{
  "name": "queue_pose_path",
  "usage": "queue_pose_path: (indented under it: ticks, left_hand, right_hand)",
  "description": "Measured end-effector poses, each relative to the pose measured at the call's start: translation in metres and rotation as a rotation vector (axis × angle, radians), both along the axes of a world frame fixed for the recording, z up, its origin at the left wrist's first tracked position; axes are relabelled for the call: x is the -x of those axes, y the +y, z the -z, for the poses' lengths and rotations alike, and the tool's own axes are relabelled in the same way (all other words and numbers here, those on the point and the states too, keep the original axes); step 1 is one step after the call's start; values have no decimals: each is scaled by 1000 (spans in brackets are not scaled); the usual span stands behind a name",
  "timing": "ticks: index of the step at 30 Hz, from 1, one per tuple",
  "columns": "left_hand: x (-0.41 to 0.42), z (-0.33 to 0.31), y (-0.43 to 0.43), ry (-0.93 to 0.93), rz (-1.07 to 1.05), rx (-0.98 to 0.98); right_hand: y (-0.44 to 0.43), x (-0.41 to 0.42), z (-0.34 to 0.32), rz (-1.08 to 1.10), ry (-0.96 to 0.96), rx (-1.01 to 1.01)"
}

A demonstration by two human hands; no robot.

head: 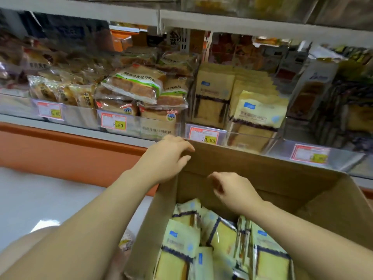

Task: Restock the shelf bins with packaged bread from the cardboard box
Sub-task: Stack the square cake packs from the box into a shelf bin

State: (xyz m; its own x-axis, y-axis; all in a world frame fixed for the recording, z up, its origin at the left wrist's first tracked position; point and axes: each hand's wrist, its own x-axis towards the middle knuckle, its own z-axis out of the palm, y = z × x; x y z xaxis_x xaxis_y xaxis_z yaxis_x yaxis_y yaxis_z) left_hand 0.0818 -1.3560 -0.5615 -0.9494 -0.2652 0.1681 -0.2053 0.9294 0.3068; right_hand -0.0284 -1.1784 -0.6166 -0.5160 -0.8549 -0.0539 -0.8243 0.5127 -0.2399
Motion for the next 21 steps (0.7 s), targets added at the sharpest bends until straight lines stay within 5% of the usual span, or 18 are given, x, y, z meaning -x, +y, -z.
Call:
queue_pose_path:
  ticks: [13, 21]
  left_hand:
    - [28, 14, -16, 48, 43, 52]
    - [25, 13, -13, 27, 82, 100]
  right_hand:
    - [-14, -16, 143, 76, -664, -393]
    - [-19, -17, 138, 102, -709, -166]
